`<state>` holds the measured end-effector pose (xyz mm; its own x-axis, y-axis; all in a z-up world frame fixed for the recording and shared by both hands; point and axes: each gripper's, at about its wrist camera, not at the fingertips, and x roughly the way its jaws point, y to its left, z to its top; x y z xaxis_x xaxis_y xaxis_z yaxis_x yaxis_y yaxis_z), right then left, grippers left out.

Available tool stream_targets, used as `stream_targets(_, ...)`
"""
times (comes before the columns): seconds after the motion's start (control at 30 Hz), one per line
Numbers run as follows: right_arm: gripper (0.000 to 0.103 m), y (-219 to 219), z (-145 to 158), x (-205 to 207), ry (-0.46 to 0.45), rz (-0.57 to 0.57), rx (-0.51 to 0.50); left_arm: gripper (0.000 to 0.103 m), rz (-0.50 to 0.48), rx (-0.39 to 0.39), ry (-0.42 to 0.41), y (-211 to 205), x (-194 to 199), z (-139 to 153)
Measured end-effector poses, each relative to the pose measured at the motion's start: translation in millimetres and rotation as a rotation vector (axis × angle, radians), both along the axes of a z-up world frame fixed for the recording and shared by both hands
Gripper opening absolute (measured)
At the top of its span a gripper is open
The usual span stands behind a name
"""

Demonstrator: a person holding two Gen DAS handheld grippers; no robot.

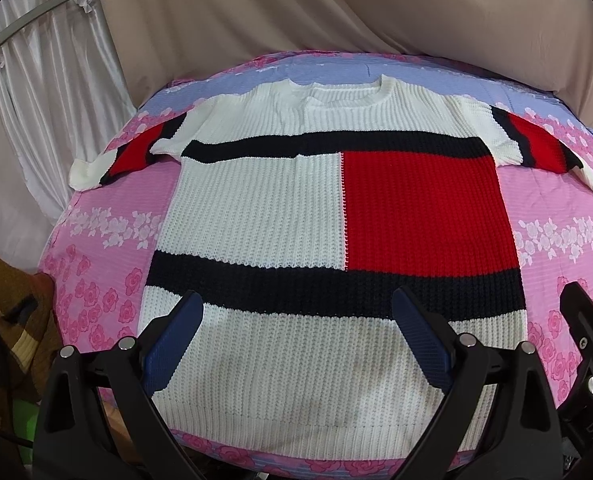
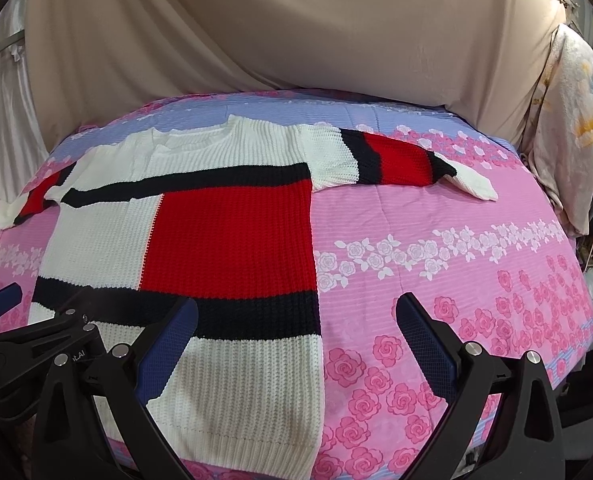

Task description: Fold small clothes

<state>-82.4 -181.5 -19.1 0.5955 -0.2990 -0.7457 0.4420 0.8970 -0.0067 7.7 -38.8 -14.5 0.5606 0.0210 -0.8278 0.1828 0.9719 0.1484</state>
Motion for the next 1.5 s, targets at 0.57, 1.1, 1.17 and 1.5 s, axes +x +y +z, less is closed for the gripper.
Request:
stream_targets(0.57,0.098,0,-2,3,0.005,0.001,0.002,0.093,0.002,0.002,0.009,-1,1,-3)
stream_targets(1.1,0.097,-34,-21,13,0.029,-0.022,0.098,0.093,0.004,-0.016,0.056,-13,15,-13)
stream_targets(1.17,0.097,-56,-29,9,-0.017,-0.019,0.153,0.093,0.015,-0.050,0.080,-11,21,-15)
stream_targets(1.5,0.096,-254,-69,5,-0.226,-0.148,0.403,0.093,0.123,-0.158,0.051,0,49,-11)
